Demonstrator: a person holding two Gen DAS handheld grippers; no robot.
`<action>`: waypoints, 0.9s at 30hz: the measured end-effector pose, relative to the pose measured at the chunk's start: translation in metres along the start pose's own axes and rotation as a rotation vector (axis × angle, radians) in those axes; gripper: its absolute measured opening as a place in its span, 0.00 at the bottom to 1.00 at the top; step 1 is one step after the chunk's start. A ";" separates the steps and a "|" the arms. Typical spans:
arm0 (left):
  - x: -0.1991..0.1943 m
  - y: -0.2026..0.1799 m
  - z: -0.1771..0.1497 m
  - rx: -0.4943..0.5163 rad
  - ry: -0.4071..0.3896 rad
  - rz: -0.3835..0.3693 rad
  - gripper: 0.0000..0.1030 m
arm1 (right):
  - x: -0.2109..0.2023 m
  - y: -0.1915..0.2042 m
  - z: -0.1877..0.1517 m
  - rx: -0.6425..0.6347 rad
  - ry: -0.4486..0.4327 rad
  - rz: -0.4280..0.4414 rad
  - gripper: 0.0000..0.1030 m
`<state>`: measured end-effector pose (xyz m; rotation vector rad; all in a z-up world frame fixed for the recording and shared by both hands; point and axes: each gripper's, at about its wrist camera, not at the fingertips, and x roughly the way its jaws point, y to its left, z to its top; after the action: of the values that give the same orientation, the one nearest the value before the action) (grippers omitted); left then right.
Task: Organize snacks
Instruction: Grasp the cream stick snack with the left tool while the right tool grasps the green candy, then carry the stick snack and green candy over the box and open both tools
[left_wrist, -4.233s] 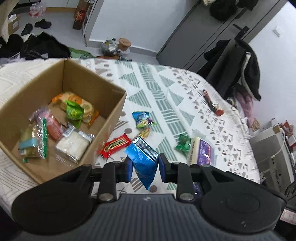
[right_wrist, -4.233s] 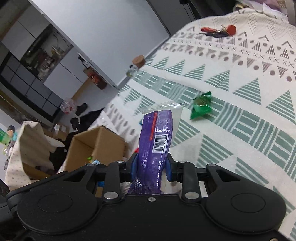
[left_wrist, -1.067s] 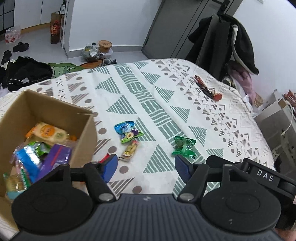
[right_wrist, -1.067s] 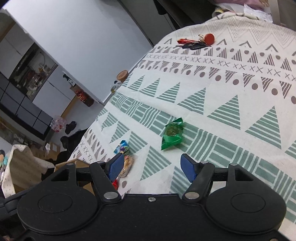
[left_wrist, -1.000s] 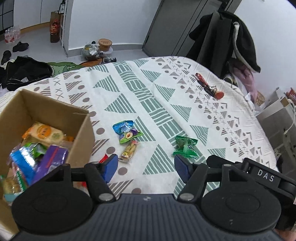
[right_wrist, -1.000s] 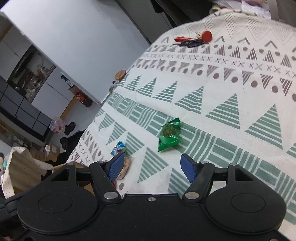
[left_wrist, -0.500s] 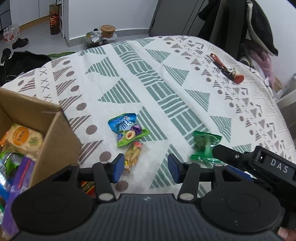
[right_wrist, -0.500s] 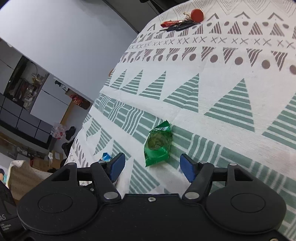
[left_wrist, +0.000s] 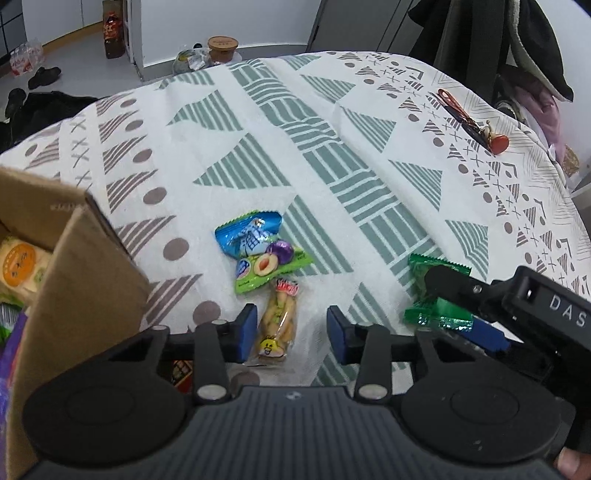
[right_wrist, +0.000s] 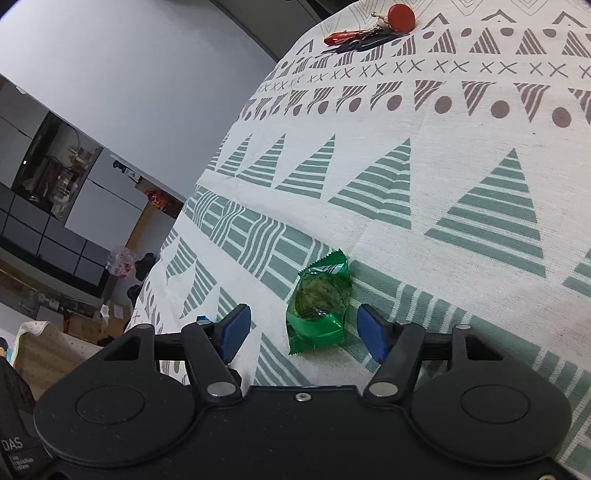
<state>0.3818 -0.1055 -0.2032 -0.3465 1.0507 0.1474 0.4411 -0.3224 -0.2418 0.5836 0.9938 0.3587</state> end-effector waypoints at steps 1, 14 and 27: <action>0.000 0.000 -0.002 0.001 -0.001 0.004 0.30 | 0.000 0.000 0.000 -0.011 0.000 -0.012 0.55; -0.040 -0.004 -0.025 0.014 -0.086 -0.007 0.17 | -0.027 0.012 -0.006 -0.050 -0.004 -0.005 0.26; -0.115 0.008 -0.021 -0.033 -0.171 -0.006 0.17 | -0.066 0.047 -0.027 -0.126 -0.052 0.039 0.26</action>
<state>0.3052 -0.1004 -0.1143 -0.3604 0.8786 0.1863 0.3834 -0.3129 -0.1796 0.4965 0.9036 0.4358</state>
